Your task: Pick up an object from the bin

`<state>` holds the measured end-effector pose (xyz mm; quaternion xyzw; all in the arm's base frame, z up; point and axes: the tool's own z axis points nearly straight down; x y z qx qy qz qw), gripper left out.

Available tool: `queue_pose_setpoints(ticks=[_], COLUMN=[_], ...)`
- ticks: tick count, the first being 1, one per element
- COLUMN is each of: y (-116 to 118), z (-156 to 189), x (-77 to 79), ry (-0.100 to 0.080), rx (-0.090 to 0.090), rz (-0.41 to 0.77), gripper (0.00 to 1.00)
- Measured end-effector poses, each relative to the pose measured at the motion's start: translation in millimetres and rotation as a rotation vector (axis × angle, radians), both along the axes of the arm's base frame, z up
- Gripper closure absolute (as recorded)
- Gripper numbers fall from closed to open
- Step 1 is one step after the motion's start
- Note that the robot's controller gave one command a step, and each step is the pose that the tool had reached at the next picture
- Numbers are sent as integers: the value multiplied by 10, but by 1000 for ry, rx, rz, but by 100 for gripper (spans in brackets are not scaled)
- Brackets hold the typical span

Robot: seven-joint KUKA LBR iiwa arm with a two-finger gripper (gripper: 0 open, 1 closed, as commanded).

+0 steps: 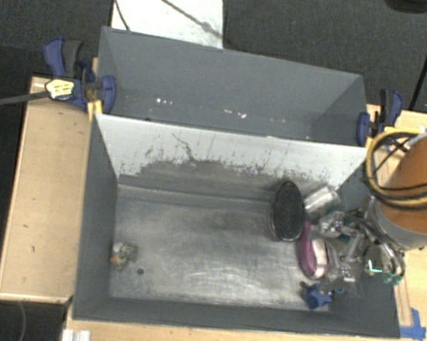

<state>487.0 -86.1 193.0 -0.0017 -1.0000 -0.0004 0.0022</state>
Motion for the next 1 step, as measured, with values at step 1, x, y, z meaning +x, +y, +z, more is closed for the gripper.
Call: queue_pose_setpoints(ticks=[1], y=[-377], z=[-1002], x=[91], ry=[-5], rx=[5], rz=[197], gripper=[0])
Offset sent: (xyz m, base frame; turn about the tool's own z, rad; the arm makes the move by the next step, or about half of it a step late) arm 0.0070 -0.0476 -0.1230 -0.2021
